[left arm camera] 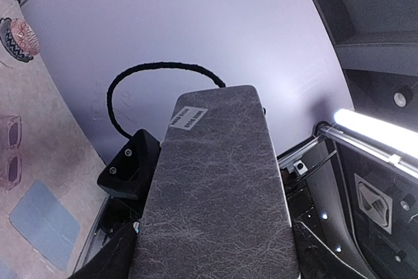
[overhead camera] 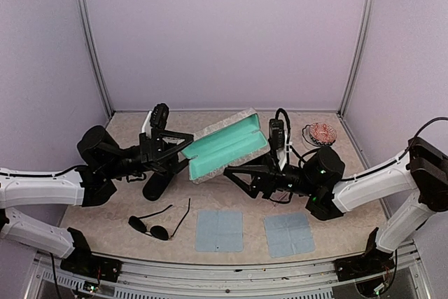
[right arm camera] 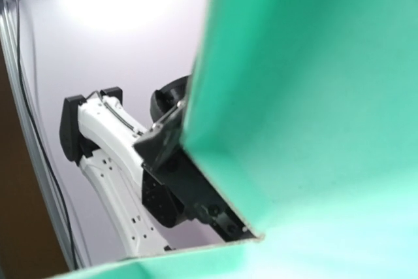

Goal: Organize the sunglasses
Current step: Open the sunglasses case, then pass from the left arm to the right

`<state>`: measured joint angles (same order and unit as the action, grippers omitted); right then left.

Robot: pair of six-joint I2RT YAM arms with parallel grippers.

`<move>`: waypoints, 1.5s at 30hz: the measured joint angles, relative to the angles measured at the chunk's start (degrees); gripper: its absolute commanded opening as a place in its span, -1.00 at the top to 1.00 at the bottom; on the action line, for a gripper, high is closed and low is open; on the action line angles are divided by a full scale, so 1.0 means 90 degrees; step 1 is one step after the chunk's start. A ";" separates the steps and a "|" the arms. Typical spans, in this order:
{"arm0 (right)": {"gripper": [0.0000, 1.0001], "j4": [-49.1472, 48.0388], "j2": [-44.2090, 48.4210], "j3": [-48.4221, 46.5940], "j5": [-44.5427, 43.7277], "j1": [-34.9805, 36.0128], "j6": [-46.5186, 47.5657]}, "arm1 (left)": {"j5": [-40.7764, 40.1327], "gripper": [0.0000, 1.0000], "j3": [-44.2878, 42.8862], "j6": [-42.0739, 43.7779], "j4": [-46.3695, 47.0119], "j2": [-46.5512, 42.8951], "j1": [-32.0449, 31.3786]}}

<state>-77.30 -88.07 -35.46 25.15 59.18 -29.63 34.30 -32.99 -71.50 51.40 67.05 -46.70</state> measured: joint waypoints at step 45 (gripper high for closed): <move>0.48 0.1685 -0.0238 -0.0889 -0.2596 0.0129 -0.3147 | -0.1875 1.00 0.0539 0.1234 0.0085 -0.0270 0.0073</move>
<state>-62.13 -90.21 -43.46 1.78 60.34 -57.95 17.43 -28.14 -60.40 52.16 64.62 -46.04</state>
